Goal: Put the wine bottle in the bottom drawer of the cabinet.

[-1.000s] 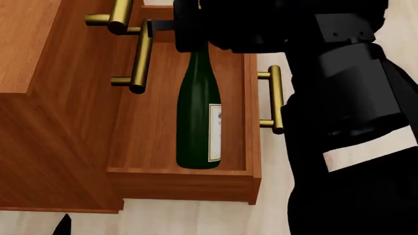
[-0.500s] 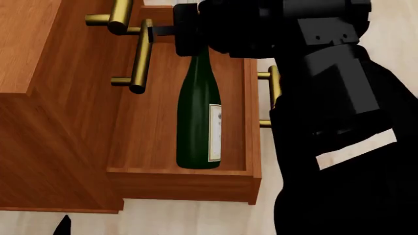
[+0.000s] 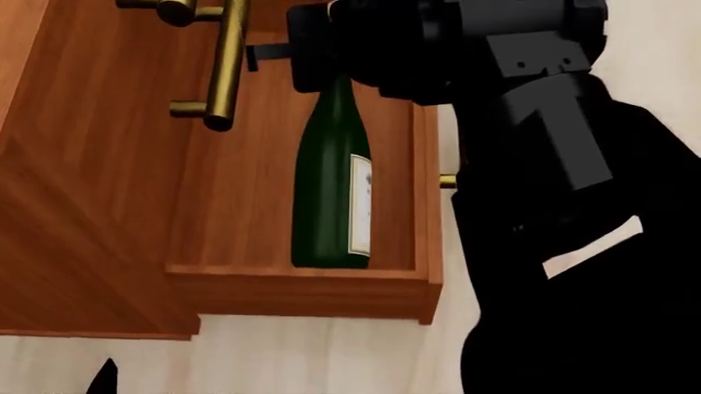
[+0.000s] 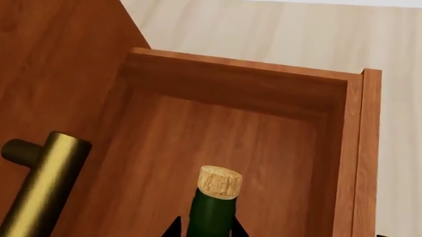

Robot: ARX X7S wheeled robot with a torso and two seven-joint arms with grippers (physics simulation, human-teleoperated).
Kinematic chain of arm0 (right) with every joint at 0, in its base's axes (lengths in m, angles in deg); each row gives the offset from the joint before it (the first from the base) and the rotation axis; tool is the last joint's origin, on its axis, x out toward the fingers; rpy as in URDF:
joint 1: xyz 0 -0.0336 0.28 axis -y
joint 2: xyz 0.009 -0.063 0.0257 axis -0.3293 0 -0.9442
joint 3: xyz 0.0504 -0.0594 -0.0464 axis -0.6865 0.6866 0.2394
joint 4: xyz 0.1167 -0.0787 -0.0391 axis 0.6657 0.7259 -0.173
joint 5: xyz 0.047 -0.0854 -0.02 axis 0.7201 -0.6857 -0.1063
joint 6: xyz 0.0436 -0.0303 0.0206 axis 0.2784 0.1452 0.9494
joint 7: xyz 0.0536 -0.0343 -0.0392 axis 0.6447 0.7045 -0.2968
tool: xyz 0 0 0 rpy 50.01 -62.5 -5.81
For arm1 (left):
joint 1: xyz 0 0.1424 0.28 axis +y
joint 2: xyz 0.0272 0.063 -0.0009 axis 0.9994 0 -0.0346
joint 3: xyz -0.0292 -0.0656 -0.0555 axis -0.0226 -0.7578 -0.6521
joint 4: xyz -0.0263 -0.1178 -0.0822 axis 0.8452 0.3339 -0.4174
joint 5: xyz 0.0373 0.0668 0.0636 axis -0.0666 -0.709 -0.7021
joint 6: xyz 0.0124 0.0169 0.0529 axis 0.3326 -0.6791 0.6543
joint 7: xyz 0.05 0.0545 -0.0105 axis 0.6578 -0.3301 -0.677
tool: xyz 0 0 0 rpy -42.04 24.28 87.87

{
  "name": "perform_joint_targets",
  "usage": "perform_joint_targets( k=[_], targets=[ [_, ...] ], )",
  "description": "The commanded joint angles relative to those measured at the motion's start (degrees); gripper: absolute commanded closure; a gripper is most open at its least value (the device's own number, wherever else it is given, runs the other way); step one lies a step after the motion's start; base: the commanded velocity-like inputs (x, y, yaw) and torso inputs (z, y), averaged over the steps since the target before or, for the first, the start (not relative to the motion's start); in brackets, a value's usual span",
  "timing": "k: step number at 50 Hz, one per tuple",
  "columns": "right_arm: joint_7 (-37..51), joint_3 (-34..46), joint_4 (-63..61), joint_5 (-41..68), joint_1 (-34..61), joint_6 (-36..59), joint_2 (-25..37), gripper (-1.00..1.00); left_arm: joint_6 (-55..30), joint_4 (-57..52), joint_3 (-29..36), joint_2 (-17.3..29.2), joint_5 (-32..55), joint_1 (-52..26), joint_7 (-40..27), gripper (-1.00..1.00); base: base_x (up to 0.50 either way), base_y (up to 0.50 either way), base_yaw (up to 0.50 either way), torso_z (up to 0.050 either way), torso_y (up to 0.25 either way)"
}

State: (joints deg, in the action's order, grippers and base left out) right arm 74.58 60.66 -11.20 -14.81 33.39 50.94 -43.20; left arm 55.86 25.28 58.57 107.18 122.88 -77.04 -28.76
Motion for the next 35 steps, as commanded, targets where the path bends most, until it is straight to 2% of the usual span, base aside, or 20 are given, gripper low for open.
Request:
perform_joint_targets(
  k=[1,35],
  targets=[
    [0.10,17.23,3.23,18.38,-3.54,0.08,-0.14,1.00,-0.07,0.00,0.18,-0.01,0.00,-0.22,0.00,-1.00,0.00,0.00,0.00,0.000,-0.084],
    [1.70,35.34,3.47,35.42,-4.81,-3.73,-0.15,1.00,0.76,0.00,-0.66,0.60,-1.45,2.21,0.01,-1.00,0.00,0.00,0.00,0.000,-0.002]
  ],
)
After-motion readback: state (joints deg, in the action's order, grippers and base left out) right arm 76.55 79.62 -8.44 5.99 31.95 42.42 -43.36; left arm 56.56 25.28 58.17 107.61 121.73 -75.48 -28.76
